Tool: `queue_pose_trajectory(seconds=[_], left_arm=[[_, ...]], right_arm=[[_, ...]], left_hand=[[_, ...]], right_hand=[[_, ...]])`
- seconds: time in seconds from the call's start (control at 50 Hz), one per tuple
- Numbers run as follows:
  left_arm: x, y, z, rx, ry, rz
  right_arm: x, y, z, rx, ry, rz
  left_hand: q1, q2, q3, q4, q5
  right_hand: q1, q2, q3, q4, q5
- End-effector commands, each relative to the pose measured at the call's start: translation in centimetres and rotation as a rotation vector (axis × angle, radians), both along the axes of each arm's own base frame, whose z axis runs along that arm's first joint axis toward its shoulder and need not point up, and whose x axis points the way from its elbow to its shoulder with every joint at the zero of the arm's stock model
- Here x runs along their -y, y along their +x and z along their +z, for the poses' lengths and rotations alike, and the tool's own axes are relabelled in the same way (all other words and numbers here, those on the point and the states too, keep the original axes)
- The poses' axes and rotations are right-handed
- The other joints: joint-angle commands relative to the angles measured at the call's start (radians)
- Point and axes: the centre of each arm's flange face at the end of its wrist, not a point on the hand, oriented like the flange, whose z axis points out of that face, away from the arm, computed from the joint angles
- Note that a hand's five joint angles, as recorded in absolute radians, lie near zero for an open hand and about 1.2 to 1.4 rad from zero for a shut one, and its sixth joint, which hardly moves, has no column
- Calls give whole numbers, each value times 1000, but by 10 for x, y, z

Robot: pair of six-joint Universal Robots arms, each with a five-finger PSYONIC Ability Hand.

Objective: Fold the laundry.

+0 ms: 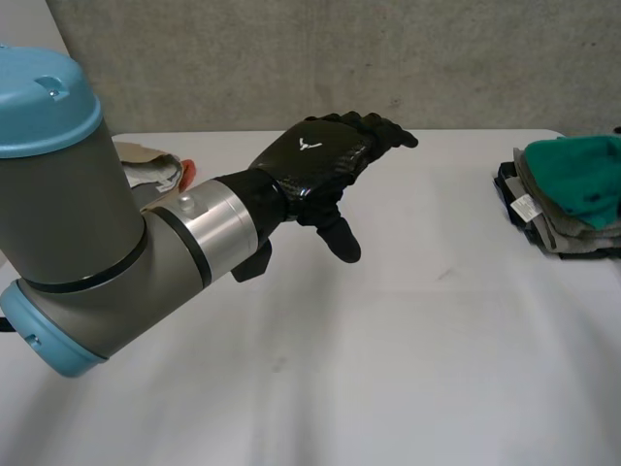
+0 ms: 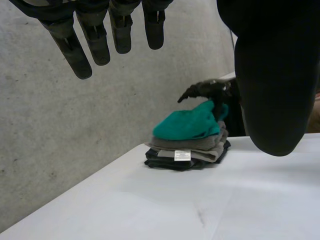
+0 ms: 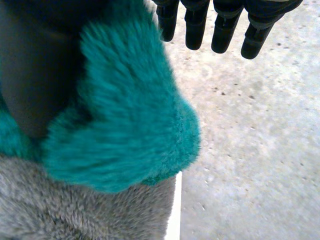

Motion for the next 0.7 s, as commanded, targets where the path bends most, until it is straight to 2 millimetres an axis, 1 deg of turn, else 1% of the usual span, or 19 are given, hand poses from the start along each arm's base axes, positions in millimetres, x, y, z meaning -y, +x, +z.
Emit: queue_pose_trajectory(seconds=[0.02, 0.1, 0.16, 0.22, 0.28, 0.3, 0.32, 0.36, 0.4, 0.42, 0.44, 0.48, 0.5, 0.52, 0.56, 0.6, 0.64, 0.66, 0.7], left_arm=[[-11, -2, 1, 0, 2, -21], [-15, 0, 7, -14, -2, -26], [-16, 1, 11, -26, -5, -25], [-17, 2, 24, -65, -25, -23], [-15, 6, 41, -118, -56, -9], [-14, 8, 55, -164, -81, 6], [-13, 11, 63, -190, -93, 21], [-8, 21, 85, -254, -132, 93], [3, 32, 95, -277, -157, 162], [21, 47, 102, -291, -180, 261], [33, 57, 104, -294, -190, 316], [59, 79, 104, -286, -206, 429], [83, 103, 101, -266, -218, 531], [93, 113, 99, -253, -226, 576], [113, 130, 90, -205, -236, 648], [143, 146, 61, -85, -238, 726], [163, 155, 37, 15, -244, 762], [180, 161, 13, 114, -248, 780], [199, 169, -8, 201, -267, 801]], right_arm=[[-28, -18, 42, 36, 124, -106], [-46, -56, 72, -4, 163, -364], [-54, -83, 95, -144, 126, -560], [-52, -93, 114, -236, 46, -664], [-45, -86, 142, -261, -123, -681], [-45, -75, 152, -256, -175, -661], [-47, -49, 174, -239, -284, -600], [-54, -15, 193, -215, -384, -513], [-62, 20, 203, -200, -469, -395], [-65, 33, 204, -198, -494, -344], [-71, 60, 198, -200, -523, -235], [-80, 86, 186, -202, -535, -129], [-84, 100, 177, -203, -531, -74], [-95, 129, 159, -201, -521, 40], [-109, 159, 142, -197, -508, 157], [-133, 196, 116, -179, -461, 289], [-147, 212, 98, -168, -410, 343], [-154, 218, 91, -164, -385, 364], [-171, 228, 67, -157, -293, 399]], left_hand=[[-7, -2, -9, -1, -12], [-7, -2, -9, -1, -12], [-10, -5, -12, -4, -15], [-10, -5, -12, -4, -15], [-10, -5, -12, -4, -15], [-13, -8, -15, -7, -18], [-19, -14, -21, -13, -24], [-25, -20, -27, -19, -29], [-31, -26, -33, -25, -35], [-31, -26, -33, -25, -35], [-31, -26, -33, -25, -35], [-25, -20, -27, -19, -30], [-28, -23, -30, -22, -32], [-28, -23, -30, -22, -32], [-28, -23, -30, -22, -32], [-31, -26, -33, -25, -35], [-31, -26, -33, -25, -35], [-31, -26, -33, -25, -35], [-31, -26, -33, -25, -35]], right_hand=[[-56, -44, -42, -40, -44], [-56, -44, -42, -40, -44], [-56, -44, -42, -40, -44], [-56, -44, -42, -40, -44], [-56, -44, -42, -40, -44], [-56, -44, -42, -40, -44], [-56, -44, -42, -40, -44], [-56, -44, -42, -40, -44], [-56, -44, -42, -40, -44], [-56, -44, -42, -40, -44], [-56, -44, -42, -40, -44], [-56, -44, -42, -40, -44], [-56, -44, -42, -40, -44], [-56, -44, -42, -40, -44], [-56, -44, -42, -40, -44], [-56, -44, -42, -40, -44], [-56, -44, -42, -40, -44], [-56, -44, -42, -40, -44], [-56, -44, -42, -40, -44]])
